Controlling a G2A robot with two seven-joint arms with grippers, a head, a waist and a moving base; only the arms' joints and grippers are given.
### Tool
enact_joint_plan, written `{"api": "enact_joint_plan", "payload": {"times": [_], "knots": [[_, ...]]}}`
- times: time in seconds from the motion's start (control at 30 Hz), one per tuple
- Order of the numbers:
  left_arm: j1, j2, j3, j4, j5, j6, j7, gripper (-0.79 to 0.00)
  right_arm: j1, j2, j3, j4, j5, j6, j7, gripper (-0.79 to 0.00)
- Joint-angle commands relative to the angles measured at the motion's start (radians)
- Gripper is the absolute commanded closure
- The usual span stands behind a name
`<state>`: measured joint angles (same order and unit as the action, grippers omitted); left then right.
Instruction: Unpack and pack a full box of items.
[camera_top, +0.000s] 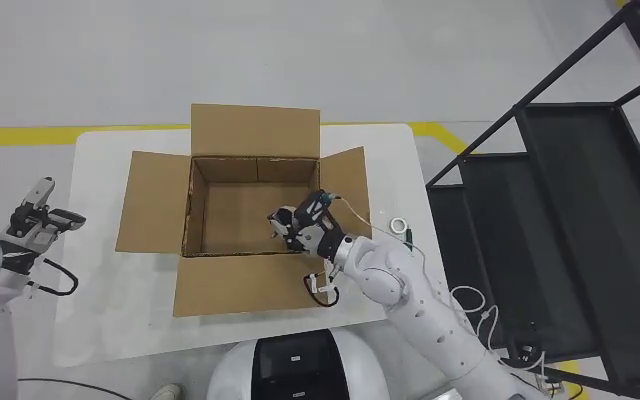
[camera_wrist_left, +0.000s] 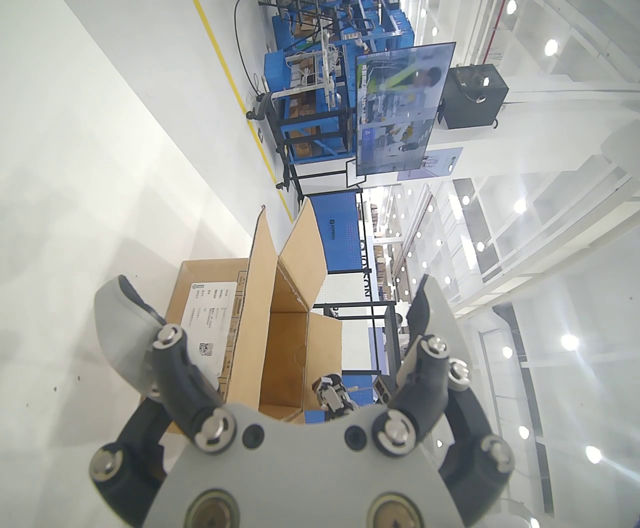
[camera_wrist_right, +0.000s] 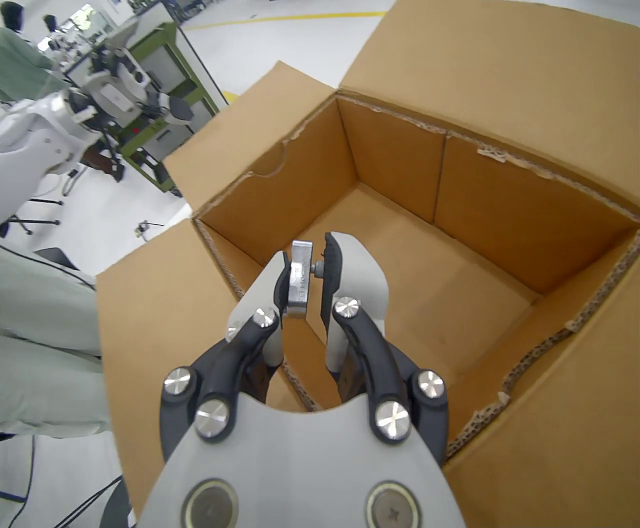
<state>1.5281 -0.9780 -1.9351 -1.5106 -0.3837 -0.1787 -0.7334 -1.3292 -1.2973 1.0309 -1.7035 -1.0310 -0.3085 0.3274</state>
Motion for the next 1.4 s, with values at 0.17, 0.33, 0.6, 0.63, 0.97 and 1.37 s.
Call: {"api": "enact_joint_plan", "payload": {"times": [0.17,0.33,0.6,0.63,0.97,1.37], "knots": [[0.0,0.0,0.0,0.0,0.0,0.0,0.0,-0.785,-0.003,-0.004,-0.019,-0.014,-0.02,0.049,0.002,-0.785],[0.0,0.0,0.0,0.0,0.0,0.0,0.0,-0.785,-0.004,-0.009,-0.021,-0.019,0.05,0.024,-0.075,-0.785],[0.0,0.0,0.0,0.0,0.0,0.0,0.0,-0.785,-0.127,0.015,0.161,-0.121,0.2,-0.134,-0.34,-0.785],[0.0,0.0,0.0,0.0,0.0,0.0,0.0,-0.785,-0.156,0.021,0.198,-0.147,0.195,-0.139,-0.356,-0.785],[0.0,0.0,0.0,0.0,0.0,0.0,0.0,-0.785,-0.436,0.044,0.476,-0.247,0.161,0.056,-0.48,-0.785],[0.0,0.0,0.0,0.0,0.0,0.0,0.0,-0.785,-0.5,0.051,0.52,-0.128,0.014,0.269,-0.226,-0.785]]}}
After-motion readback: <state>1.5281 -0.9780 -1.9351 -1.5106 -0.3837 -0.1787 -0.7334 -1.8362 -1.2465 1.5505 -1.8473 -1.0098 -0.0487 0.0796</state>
